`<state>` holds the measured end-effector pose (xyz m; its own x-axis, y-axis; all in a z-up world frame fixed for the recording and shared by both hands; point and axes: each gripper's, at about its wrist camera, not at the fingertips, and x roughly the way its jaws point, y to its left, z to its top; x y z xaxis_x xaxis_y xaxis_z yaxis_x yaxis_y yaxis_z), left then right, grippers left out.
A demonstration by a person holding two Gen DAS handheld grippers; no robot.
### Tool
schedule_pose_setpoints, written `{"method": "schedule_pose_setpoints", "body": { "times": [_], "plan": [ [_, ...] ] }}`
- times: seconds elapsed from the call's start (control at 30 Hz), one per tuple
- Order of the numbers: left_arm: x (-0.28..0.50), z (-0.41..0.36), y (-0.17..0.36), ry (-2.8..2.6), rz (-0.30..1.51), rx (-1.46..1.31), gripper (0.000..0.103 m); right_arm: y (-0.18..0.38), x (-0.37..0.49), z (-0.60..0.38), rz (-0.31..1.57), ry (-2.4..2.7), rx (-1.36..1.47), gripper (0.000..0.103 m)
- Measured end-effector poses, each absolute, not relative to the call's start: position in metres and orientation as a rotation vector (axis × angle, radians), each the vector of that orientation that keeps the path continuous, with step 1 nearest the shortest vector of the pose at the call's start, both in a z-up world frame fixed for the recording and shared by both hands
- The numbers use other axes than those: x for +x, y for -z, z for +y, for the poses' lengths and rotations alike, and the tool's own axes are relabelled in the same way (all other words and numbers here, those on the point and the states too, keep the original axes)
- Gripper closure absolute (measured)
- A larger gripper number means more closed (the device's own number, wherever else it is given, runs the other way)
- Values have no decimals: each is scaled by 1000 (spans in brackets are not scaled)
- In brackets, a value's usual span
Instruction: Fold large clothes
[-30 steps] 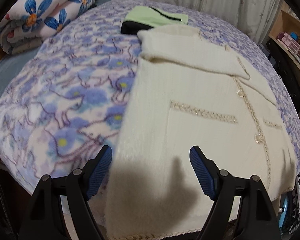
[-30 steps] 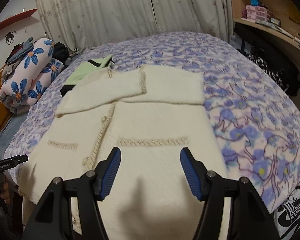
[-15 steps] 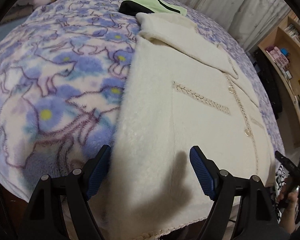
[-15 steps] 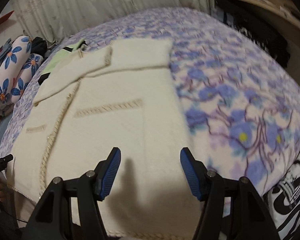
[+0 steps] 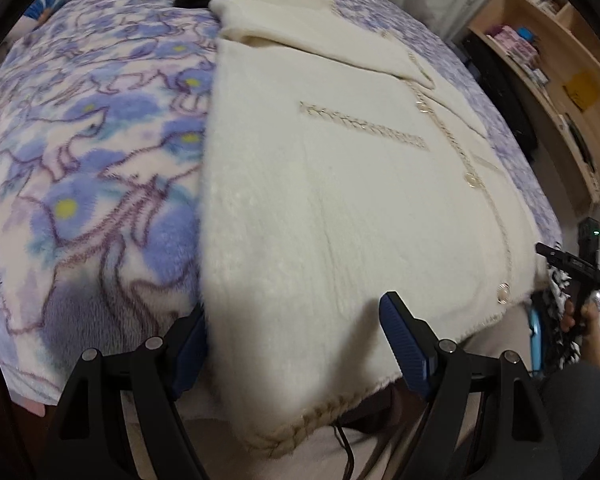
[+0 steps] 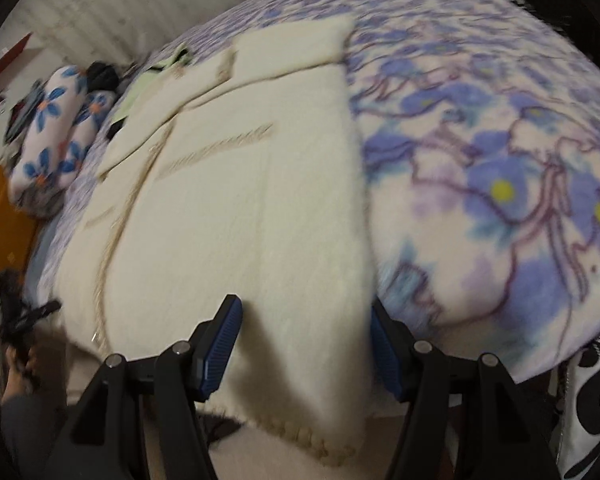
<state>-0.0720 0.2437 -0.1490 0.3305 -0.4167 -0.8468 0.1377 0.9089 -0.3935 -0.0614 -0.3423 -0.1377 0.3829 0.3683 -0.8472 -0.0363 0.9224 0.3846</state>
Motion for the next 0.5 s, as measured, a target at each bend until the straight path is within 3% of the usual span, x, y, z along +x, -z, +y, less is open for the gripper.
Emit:
{"method": "schedule_pose_setpoints", "body": {
  "times": [0.13, 0.2, 0.27, 0.5],
  "plan": [
    [-66, 258, 156, 424, 1184, -371, 25, 144, -64, -350, 1131, -332, 410, 45],
    [-61, 263, 161, 447, 1191, -421, 25, 146, -66, -352, 1122, -361, 447, 51],
    [-59, 265, 163, 455, 1194, -431, 29, 145, -68, -349, 1116, -396, 456, 68],
    [-55, 266, 166, 484, 1203, -417, 34, 156, -61, -336, 1121, -456, 468, 69]
  ]
}}
